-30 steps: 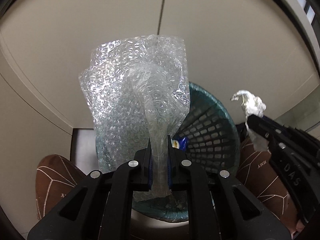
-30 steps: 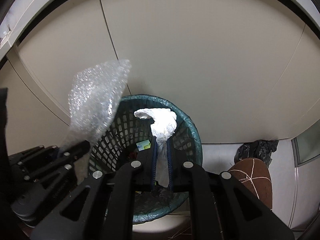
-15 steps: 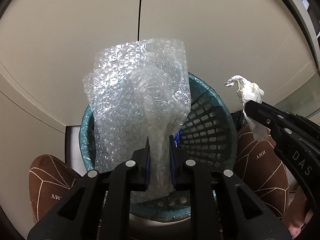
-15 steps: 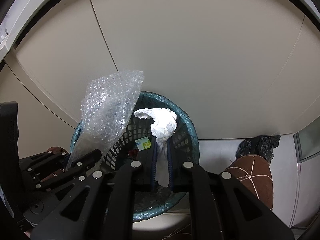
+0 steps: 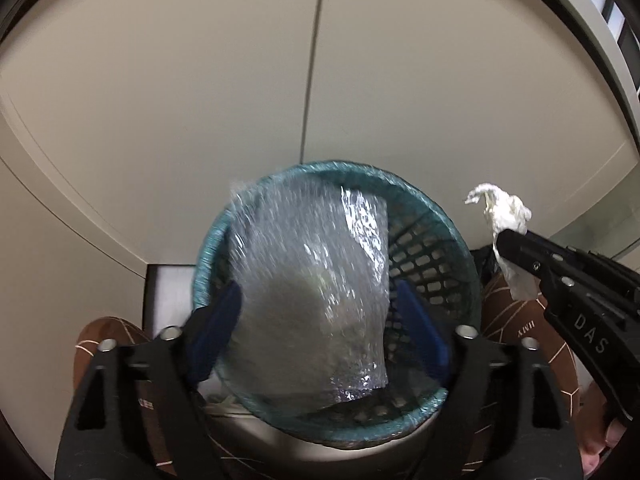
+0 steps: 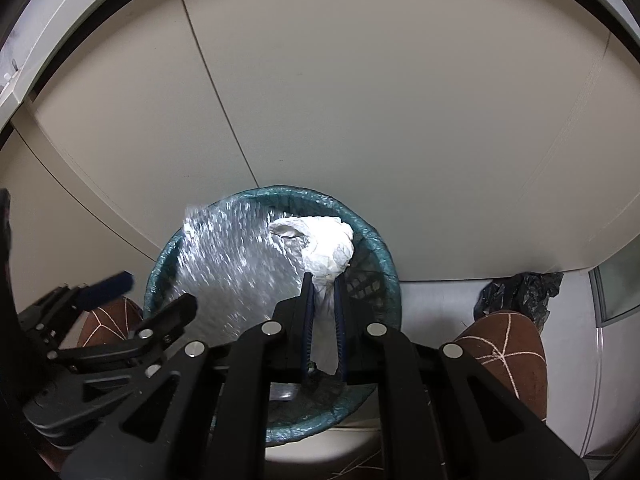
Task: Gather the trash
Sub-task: 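Open both tools to drop the bubble wrap and tissue into the wastebasket, then raise both tools back up toward the milk carton and plastic bag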
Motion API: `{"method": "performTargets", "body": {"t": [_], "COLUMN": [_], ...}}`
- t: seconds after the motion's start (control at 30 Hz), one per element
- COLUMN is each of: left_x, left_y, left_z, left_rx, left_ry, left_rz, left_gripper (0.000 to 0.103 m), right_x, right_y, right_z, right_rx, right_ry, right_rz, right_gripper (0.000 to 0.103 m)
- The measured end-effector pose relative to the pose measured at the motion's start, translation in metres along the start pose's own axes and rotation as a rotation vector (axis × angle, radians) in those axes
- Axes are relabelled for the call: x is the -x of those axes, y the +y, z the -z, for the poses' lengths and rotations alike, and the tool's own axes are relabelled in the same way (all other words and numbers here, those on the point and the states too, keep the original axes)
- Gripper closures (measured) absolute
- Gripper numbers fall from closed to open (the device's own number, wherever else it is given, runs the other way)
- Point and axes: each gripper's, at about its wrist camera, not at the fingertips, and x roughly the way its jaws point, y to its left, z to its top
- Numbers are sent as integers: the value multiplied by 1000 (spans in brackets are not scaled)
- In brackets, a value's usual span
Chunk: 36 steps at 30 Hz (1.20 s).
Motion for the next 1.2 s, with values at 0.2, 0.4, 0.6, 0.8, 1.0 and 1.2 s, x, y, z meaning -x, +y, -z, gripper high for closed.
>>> {"method": "performTargets", "body": {"t": [0.2, 0.4, 0.6, 0.8, 1.0, 1.2], "left_x": [11, 16, 15, 12, 19, 40], "left_y": [24, 42, 53, 57, 58, 57], "left_z": [-2, -3, -4, -3, -6, -20], "left_rx": [32, 46, 66, 83, 91, 86], "left_ry": [-33, -33, -18, -12, -33, -80], "left_rz": [-15, -28, -25, -28, -54, -54], "left_gripper": [6, 6, 6, 6, 6, 6], "right_x": [-9, -24, -37, -38, -30, -2], "right_y": [11, 26, 34, 29, 23, 9], "right_z": [-2, -3, -2, 1, -1, -15], "right_rx": [23, 50, 65, 59, 54, 23], "right_ry": [13, 39, 71, 65, 46, 12], "right_rz": [-21, -38, -44, -42, -28, -5], "right_gripper": [93, 92, 85, 53, 31, 24]}}
